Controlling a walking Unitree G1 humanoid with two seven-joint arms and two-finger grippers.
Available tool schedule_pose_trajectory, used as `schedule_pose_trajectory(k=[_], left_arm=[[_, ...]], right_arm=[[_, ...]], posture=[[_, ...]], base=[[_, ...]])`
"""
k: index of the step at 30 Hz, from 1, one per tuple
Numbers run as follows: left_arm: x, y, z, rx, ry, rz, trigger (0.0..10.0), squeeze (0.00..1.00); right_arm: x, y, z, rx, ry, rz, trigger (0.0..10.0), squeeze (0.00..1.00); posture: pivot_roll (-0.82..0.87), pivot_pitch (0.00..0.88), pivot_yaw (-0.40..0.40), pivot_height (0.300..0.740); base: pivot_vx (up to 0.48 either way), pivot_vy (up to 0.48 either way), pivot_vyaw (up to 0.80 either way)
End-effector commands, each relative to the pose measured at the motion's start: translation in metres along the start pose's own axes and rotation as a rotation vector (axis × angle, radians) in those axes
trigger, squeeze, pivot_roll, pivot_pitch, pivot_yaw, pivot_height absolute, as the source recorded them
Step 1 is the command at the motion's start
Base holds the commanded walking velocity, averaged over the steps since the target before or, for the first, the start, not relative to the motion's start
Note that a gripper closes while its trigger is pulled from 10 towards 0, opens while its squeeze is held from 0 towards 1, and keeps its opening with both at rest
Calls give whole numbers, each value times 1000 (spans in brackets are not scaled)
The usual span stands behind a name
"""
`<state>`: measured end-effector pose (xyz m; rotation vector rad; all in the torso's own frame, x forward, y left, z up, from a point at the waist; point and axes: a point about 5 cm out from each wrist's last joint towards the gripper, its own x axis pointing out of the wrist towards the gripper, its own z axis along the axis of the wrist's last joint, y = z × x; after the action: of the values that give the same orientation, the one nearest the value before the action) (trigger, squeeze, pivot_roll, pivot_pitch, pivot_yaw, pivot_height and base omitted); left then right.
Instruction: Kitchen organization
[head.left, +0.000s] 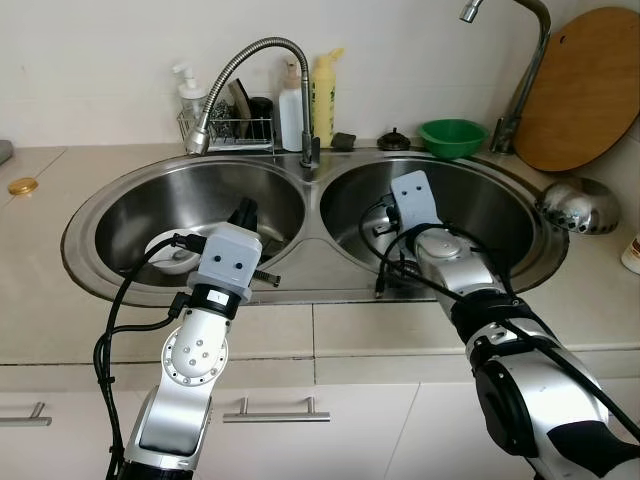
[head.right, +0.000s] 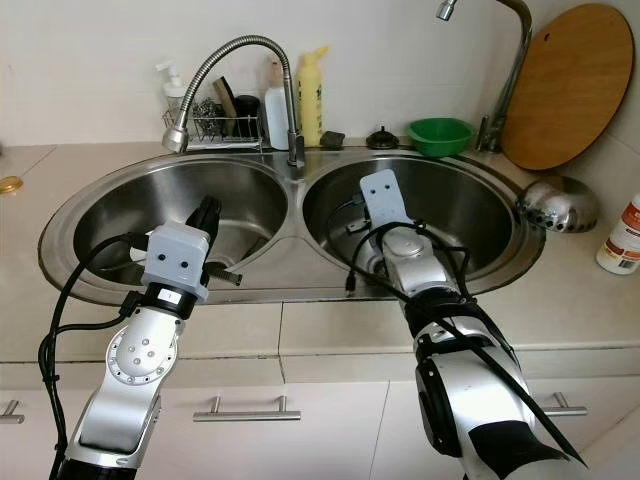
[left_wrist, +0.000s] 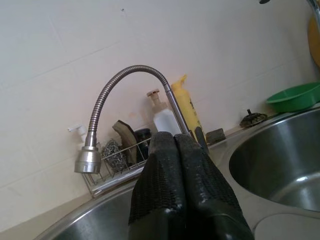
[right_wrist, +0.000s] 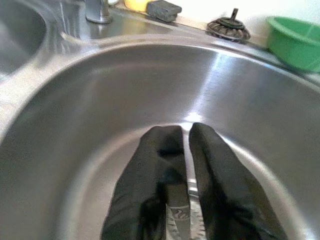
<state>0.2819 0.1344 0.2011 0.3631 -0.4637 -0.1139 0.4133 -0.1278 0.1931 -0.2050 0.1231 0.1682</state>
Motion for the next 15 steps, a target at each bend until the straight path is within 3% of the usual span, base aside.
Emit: schedule_pose_trajectory(k=[1,11,12,15], left_arm=[[0,-1,-2,10,9,-6,10000,0],[-3,-1,-4,4,21,-5,10000,0],[-4,-2,-5,3,23,-8,10000,0],[-4,-3,-5,2,25,-10,10000,0]], right_arm=[[1,4,6,49,-28,15,10000,1000],[-1,11,32,222,-200,57,10000,1000],[-3,11,37,289,-248,72,10000,1000],[-6,11,44,359,-304,87,10000,1000]], posture=[[-29,0,24,740],[-33,0,27,740],[-34,0,26,740],[-36,0,26,740]], base=[[0,0,0],[0,0,0],[0,0,0],[0,0,0]])
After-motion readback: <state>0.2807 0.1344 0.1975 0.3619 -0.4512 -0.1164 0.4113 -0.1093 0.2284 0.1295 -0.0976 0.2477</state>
